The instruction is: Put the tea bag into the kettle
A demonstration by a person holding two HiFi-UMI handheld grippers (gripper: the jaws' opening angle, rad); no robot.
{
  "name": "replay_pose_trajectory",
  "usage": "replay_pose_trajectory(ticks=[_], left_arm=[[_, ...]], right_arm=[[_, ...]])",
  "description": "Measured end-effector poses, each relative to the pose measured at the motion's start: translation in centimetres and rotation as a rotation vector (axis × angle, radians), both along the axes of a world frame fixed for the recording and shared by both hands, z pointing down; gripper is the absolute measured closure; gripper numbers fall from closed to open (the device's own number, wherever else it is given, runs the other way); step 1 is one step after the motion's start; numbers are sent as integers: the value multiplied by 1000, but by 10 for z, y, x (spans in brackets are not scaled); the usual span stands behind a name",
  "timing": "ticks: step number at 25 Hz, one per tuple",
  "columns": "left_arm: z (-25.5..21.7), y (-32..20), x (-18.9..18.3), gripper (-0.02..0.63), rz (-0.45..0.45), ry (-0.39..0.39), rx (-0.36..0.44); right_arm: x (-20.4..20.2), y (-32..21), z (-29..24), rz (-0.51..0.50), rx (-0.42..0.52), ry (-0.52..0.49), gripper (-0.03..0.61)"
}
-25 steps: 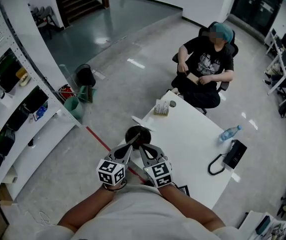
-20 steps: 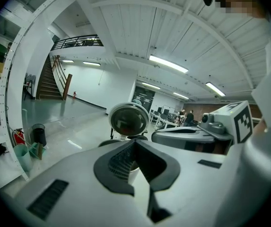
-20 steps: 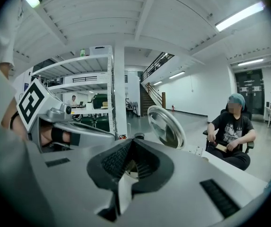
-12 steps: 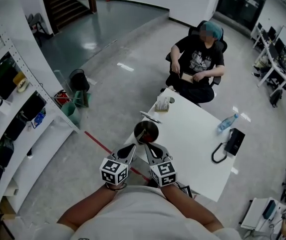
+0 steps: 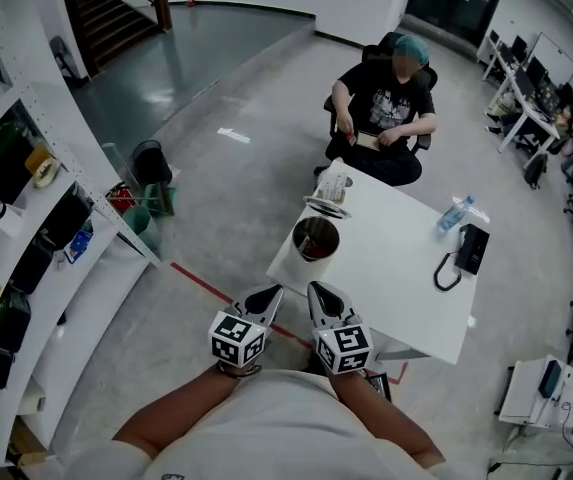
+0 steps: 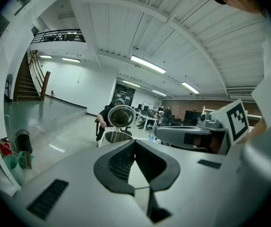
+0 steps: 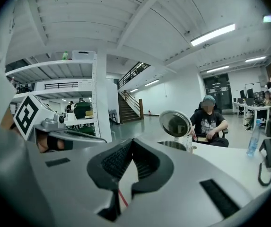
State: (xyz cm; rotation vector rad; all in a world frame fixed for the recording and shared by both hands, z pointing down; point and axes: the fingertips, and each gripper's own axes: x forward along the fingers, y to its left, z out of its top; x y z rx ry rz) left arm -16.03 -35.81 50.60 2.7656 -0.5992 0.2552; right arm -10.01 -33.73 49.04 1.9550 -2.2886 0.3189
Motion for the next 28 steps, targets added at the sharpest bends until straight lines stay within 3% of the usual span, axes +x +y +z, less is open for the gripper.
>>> replay_pose_trajectory(ticks=[12, 19, 28], left_arm=[[-6, 63, -41, 605, 128, 32, -11], [-6, 91, -47, 604, 159, 36, -7], [4, 103, -61, 604, 175, 11, -15]], right_arm=[[-57, 72, 6, 89, -24, 10, 568], [-67, 99, 5, 104, -24, 48, 568], [-80, 110, 13, 114, -29, 16, 568]])
